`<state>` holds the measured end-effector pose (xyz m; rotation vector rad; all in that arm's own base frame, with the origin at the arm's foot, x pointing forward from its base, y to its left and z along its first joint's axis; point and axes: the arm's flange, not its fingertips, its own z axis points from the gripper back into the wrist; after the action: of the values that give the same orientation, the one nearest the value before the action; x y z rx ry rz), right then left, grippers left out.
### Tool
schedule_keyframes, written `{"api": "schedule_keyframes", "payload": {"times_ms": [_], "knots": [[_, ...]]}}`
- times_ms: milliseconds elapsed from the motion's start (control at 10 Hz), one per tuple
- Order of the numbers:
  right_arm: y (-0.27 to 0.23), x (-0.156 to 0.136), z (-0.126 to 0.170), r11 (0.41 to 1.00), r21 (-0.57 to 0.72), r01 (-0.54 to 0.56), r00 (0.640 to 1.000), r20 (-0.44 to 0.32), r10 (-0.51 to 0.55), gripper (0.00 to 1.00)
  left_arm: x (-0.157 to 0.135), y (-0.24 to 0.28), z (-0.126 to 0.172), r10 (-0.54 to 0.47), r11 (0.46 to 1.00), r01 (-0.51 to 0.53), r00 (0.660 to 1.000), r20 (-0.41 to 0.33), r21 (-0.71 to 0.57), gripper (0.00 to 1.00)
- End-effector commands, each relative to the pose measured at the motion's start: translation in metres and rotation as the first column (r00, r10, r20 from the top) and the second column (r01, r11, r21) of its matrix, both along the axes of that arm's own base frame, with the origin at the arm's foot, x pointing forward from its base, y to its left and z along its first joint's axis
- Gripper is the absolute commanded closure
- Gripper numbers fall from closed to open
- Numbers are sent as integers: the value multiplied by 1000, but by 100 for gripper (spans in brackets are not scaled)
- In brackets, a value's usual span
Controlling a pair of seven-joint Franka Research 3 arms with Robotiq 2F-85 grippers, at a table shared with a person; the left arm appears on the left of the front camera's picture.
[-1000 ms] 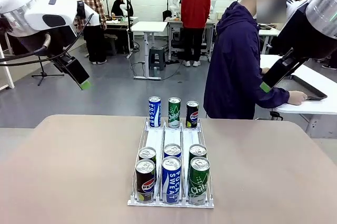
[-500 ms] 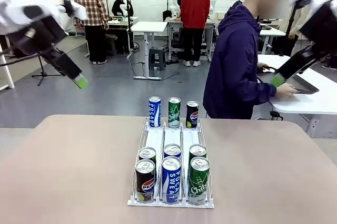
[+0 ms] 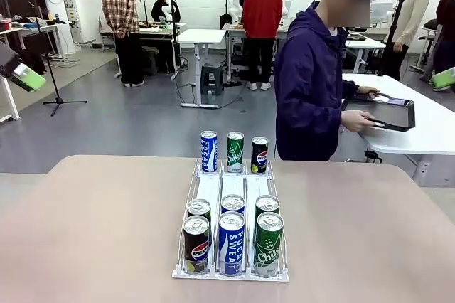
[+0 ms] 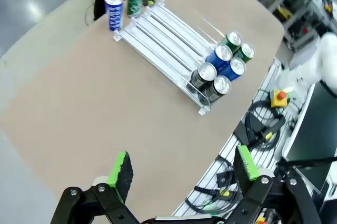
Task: Retrieve and hand over the desired beverage to the person.
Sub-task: Pick up a can of the same type that the person held from the Automatic Can Dispenser.
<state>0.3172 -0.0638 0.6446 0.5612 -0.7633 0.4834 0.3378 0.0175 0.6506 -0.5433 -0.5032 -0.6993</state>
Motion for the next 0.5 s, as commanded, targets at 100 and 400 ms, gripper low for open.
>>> {"api": "schedule_keyframes", "payload": {"times_ms": [100, 400], "knots": [[-29, -23, -4, 994, 98, -39, 995, 92, 30, 0, -6, 26, 3, 76, 993, -71, 996, 43, -95, 0], [-30, -21, -14, 998, 43, -42, 999, 2, 42, 0, -8, 34, 7, 97, 992, -95, 995, 18, -88, 0]]}}
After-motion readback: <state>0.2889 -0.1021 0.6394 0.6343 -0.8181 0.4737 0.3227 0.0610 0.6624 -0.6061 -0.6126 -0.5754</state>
